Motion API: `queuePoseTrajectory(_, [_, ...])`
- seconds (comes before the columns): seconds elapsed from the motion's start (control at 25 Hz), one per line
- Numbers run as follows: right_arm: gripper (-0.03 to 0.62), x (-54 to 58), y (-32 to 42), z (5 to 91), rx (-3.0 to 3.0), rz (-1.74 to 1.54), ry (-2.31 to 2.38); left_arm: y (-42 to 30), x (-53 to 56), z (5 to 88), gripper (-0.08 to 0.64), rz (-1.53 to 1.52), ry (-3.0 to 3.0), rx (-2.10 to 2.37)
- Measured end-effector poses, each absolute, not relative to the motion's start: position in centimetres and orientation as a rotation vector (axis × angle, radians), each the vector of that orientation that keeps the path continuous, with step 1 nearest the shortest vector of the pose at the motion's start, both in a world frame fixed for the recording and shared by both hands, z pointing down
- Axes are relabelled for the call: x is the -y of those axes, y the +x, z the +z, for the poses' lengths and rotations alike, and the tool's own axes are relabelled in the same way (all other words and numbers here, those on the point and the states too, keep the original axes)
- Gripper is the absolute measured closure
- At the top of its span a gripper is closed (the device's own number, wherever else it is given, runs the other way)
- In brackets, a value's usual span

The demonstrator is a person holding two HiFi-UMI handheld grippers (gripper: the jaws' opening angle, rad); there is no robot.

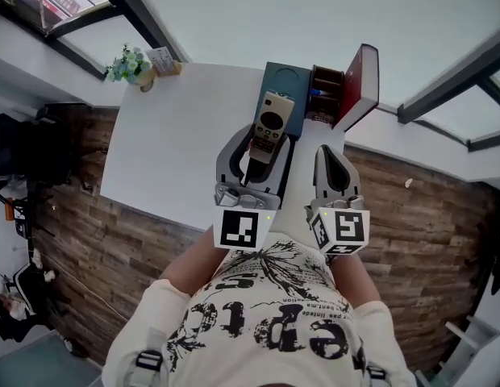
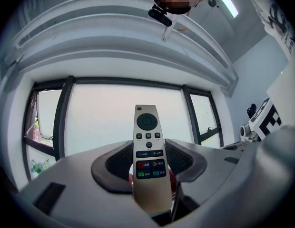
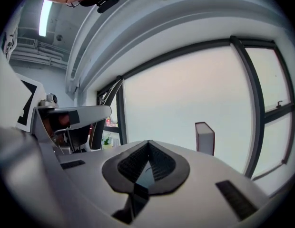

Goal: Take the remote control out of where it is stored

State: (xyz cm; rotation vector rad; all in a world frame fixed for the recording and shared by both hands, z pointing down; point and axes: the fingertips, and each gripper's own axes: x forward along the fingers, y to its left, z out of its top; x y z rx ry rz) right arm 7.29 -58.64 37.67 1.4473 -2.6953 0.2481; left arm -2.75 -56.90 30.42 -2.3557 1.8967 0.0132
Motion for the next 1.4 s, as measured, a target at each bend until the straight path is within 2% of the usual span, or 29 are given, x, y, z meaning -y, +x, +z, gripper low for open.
queuePoseTrajectory(0.56, [0.591,58.0,8.6,35.1,2.672,0.124,1.517,-2.1,56.6,30.1,0.342,0.036,-2.384,-1.897])
queuePoseTrajectory(0.88, [0.591,57.7,9.2,35.7,2.681,0.201,1.516,-1.0,56.4,31.0,0.342,0.027,-2.47,-1.866])
queuePoseTrajectory(1.4, [0.591,57.5,9.8,36.1,2.618,0.154,1.548,-0.9,56.4,31.8,0.342,0.048,-2.508,-1.883])
